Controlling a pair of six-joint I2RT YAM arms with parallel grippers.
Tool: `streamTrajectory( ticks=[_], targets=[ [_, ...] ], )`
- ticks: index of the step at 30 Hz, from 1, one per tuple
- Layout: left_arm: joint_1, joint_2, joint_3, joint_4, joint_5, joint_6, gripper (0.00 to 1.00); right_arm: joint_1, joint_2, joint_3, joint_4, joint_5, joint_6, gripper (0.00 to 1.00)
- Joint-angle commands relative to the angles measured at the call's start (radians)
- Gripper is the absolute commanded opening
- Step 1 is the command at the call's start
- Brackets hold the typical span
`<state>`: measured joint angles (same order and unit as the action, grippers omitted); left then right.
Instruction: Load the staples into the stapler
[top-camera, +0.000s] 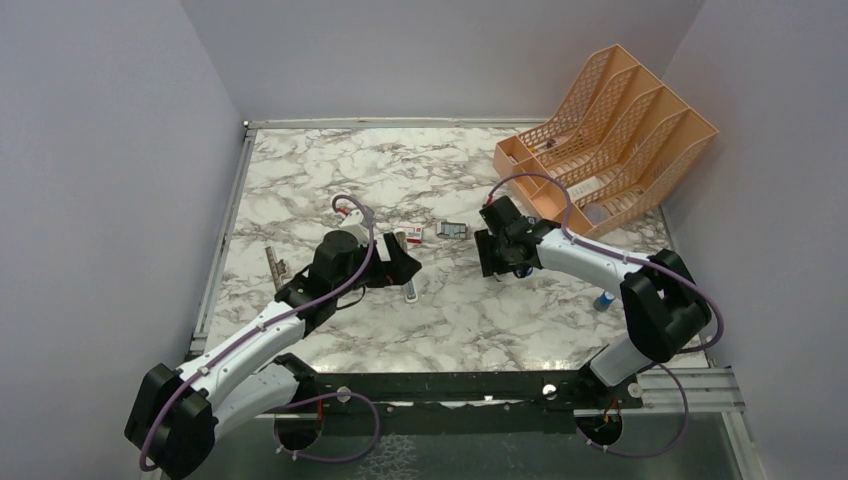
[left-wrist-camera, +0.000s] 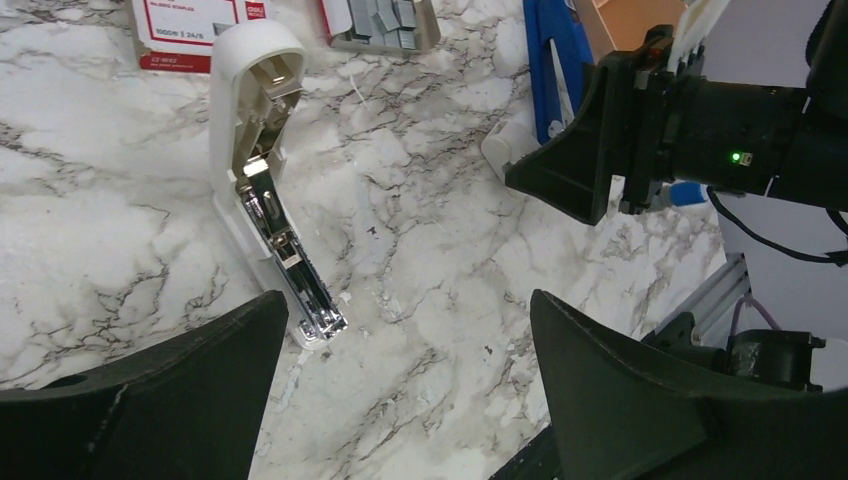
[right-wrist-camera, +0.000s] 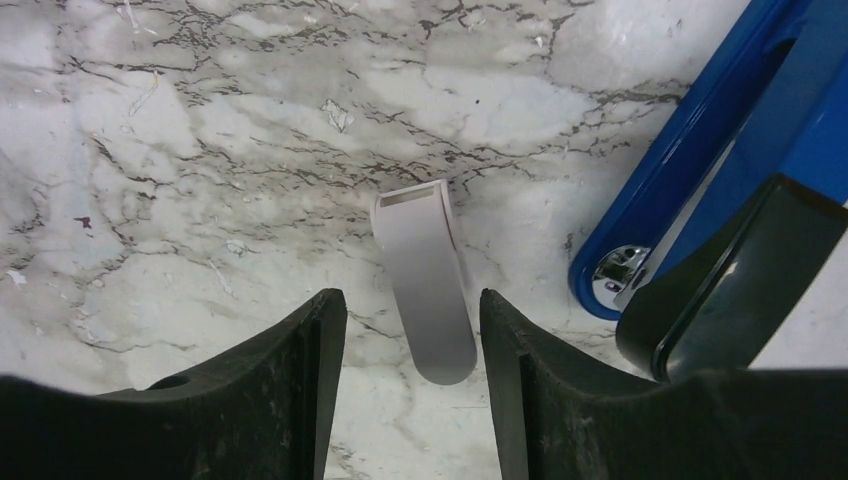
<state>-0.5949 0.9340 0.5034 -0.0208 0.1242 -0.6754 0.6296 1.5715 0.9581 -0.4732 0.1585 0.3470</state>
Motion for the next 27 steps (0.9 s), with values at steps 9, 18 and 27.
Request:
streamTrajectory(
  ticks=[9,18,27],
  targets=[
    [-0.019,0.063,0.032,0.092,0.123,-0.022,0.8,-0.005,-0.029,-0.035,-0.049,0.0,0.001,0.53],
    [-0.064,0.1,0.04,0.115,0.109,-0.049,0.78,-0.005,-0.065,-0.044,-0.024,-0.019,0.02,0.24],
    [-0.14,0.186,0.052,0.146,0.038,-0.139,0.86,-0.005,-0.219,-0.132,0.071,-0.15,0.179,0.21]
  ],
)
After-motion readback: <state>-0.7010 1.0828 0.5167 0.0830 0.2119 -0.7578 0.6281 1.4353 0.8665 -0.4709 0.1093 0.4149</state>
